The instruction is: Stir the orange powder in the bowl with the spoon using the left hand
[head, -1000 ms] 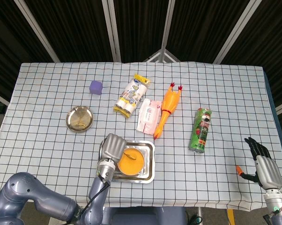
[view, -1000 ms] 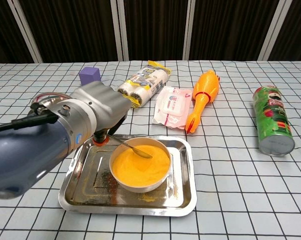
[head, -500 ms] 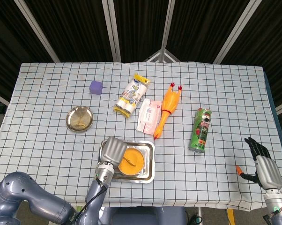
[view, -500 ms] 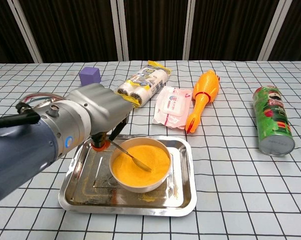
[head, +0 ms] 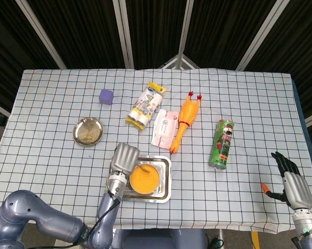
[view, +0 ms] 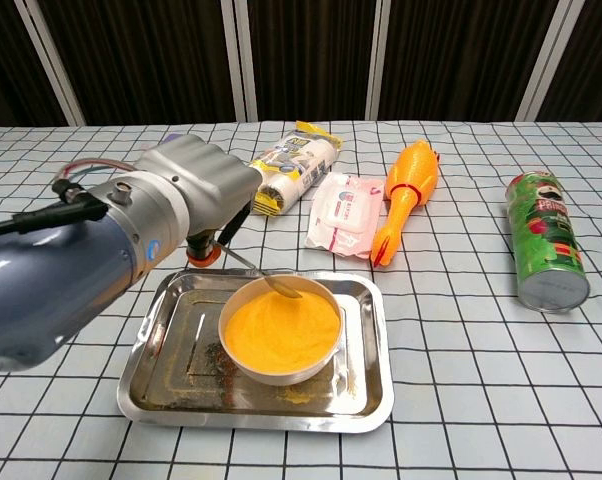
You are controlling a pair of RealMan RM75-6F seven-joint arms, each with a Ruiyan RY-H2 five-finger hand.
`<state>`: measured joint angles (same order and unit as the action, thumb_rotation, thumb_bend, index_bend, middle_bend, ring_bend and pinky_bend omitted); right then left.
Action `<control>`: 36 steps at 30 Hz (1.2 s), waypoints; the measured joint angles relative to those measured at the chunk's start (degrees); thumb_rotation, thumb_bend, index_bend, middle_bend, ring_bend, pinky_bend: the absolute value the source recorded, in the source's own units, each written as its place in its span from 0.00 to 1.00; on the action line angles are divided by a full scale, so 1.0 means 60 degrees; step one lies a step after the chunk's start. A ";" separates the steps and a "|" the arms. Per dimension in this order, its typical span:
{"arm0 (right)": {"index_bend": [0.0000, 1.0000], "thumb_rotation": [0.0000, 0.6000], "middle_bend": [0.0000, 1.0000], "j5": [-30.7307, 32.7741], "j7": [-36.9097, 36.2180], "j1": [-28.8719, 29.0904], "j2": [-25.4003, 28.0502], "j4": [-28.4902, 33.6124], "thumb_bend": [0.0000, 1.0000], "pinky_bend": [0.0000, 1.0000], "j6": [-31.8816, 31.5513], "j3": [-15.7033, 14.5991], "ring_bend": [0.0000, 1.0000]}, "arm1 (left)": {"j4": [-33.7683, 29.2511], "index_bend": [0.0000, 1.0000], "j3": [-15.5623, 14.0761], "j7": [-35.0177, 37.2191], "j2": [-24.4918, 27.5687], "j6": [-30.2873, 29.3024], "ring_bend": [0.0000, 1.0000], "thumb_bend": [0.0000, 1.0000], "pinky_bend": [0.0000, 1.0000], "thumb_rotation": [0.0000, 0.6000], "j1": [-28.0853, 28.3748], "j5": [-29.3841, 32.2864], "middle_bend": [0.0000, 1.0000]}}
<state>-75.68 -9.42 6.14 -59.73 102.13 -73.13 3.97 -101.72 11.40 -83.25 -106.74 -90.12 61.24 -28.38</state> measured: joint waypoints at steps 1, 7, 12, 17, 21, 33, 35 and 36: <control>0.00 1.00 0.00 0.0005 -0.0007 0.0002 0.0002 -0.0002 0.37 0.00 0.0008 0.0001 0.00 | 0.0083 0.81 -0.0016 0.0002 -0.0043 0.0028 1.00 0.80 0.99 1.00 0.0008 -0.0021 1.00; 0.00 1.00 0.00 0.0001 -0.0034 0.0003 0.0014 0.0006 0.37 0.00 0.0015 0.0001 0.00 | 0.0486 0.81 -0.0137 -0.0054 -0.0305 0.0177 1.00 0.80 0.99 1.00 0.0054 -0.0112 1.00; 0.00 1.00 0.00 0.0006 -0.0049 0.0007 0.0019 0.0005 0.37 0.00 0.0033 -0.0002 0.00 | 0.0666 0.81 -0.0245 -0.0145 -0.0477 0.0203 1.00 0.80 0.99 1.00 0.0046 -0.0184 1.00; 0.00 1.00 0.00 -0.0022 -0.0043 0.0001 0.0026 0.0021 0.37 0.00 0.0020 -0.0013 0.00 | 0.0592 0.81 -0.0277 -0.0233 -0.0487 0.0180 1.00 0.80 0.99 1.00 -0.0010 -0.0135 1.00; 0.00 1.00 0.00 -0.0025 -0.0005 -0.0004 0.0026 0.0035 0.37 0.00 0.0012 -0.0022 0.00 | 0.0398 0.81 -0.0394 -0.0300 -0.0425 0.0175 1.00 0.80 0.99 1.00 -0.0073 -0.0149 1.00; 0.00 1.00 0.00 0.0020 0.0051 -0.0007 0.0026 0.0096 0.37 0.00 0.0022 -0.0027 0.00 | -0.0285 0.81 -0.0607 -0.0435 -0.0188 0.0088 1.00 0.80 0.99 1.00 -0.0230 -0.0258 1.00; 0.00 1.00 0.00 0.0023 0.0047 -0.0006 0.0030 0.0101 0.37 0.00 0.0027 -0.0028 0.00 | -0.0408 0.81 -0.0616 -0.0441 -0.0126 0.0049 1.00 0.80 0.99 1.00 -0.0246 -0.0312 1.00; 0.00 1.00 0.00 0.0024 0.0045 -0.0006 0.0031 0.0103 0.37 0.00 0.0029 -0.0028 0.00 | -0.0494 0.81 -0.0619 -0.0445 -0.0082 0.0022 1.00 0.80 0.99 1.00 -0.0258 -0.0340 1.00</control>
<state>-75.53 -9.16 6.10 -59.54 102.75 -72.96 3.80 -104.68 7.69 -85.92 -107.23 -89.99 59.69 -30.42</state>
